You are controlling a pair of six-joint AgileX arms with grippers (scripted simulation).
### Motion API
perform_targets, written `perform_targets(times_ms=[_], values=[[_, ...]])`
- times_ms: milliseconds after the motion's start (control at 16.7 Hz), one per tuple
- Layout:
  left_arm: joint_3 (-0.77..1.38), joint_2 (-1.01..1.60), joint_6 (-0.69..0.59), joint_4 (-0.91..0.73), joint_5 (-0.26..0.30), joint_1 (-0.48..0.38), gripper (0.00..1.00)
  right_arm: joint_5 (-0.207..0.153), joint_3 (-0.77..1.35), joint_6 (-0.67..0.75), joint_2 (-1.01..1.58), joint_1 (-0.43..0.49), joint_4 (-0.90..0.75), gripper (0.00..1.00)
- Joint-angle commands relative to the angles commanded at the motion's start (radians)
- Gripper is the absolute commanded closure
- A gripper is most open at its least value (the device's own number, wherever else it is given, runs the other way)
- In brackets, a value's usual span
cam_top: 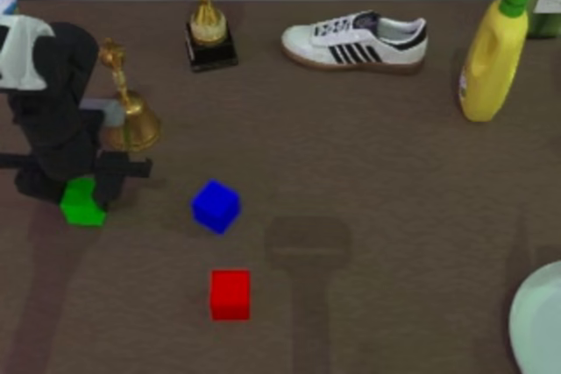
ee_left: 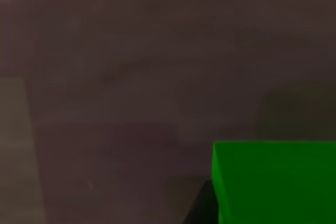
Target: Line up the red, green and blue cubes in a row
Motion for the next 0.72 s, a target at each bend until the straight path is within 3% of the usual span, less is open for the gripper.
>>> perform_targets(times_ms=[480, 720], values=[[0.006, -0.016, 0.001, -0.009, 0.0, 0.001, 1.0, 0.0, 0.0, 0.0, 0.0, 0.0, 0.0, 0.0], [0.063, -0.063, -0.001, -0.121, 0.0, 0.01, 1.0, 0.0, 0.0, 0.0, 0.0, 0.0, 0.0, 0.0]])
